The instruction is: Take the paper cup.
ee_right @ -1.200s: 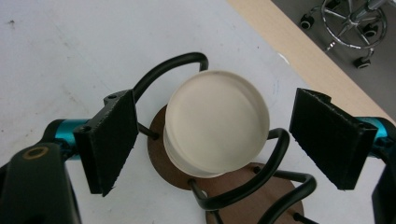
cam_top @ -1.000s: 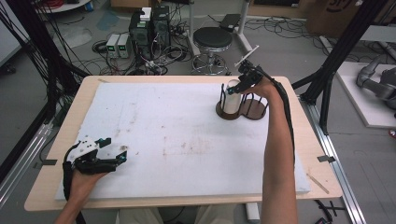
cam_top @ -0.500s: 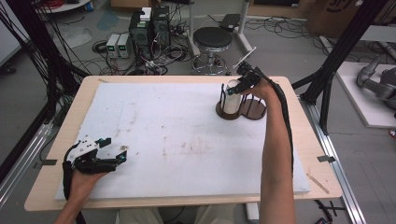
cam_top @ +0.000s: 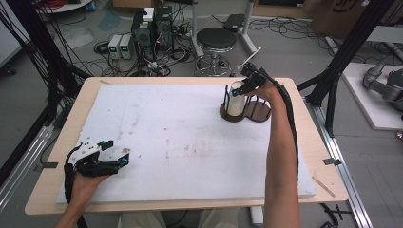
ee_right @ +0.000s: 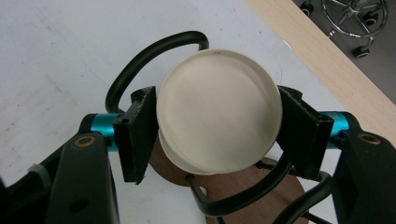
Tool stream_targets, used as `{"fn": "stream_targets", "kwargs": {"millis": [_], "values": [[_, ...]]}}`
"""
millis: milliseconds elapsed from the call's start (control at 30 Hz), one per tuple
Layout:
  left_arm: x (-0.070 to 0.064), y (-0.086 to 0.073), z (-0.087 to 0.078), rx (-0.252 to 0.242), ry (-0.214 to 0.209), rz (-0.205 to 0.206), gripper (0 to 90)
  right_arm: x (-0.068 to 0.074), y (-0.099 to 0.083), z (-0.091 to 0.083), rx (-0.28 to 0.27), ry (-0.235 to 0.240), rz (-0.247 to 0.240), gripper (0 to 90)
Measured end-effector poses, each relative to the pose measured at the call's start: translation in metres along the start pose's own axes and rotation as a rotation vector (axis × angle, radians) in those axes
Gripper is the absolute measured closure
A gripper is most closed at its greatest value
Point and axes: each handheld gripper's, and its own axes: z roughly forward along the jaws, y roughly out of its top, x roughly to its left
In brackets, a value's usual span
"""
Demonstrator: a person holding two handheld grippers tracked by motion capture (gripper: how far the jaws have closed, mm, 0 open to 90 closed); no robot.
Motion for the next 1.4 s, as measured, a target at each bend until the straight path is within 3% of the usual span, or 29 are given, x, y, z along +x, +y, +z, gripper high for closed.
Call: {"fn": "stream_targets", "kwargs": {"millis": [400, 500, 633, 1033, 1400], "values": [[-0.001, 0.0, 0.0, 0.0, 0.001, 0.003, 13.0, 0.0, 0.007, -0.014, -0.026, -0.015, 0.011, 35.6], [0.0, 0.0, 0.0, -0.002, 0.001, 0.001, 13.0, 0.0, 0.008, -0.022, -0.062, -0.013, 0.024, 36.2], [0.0, 0.0, 0.0, 0.001, 0.001, 0.001, 13.0, -0.003, 0.014, -0.041, -0.099, -0.017, 0.057, 37.0], [0.0, 0.0, 0.0, 0.002, -0.002, -0.001, 13.0, -0.002, 0.034, -0.096, -0.193, -0.052, 0.063, 37.5], [0.001, 0.0, 0.0, 0.0, -0.003, -0.005, 13.0, 0.006, 0.034, -0.105, -0.206, -0.05, 0.03, 37.5]]}}
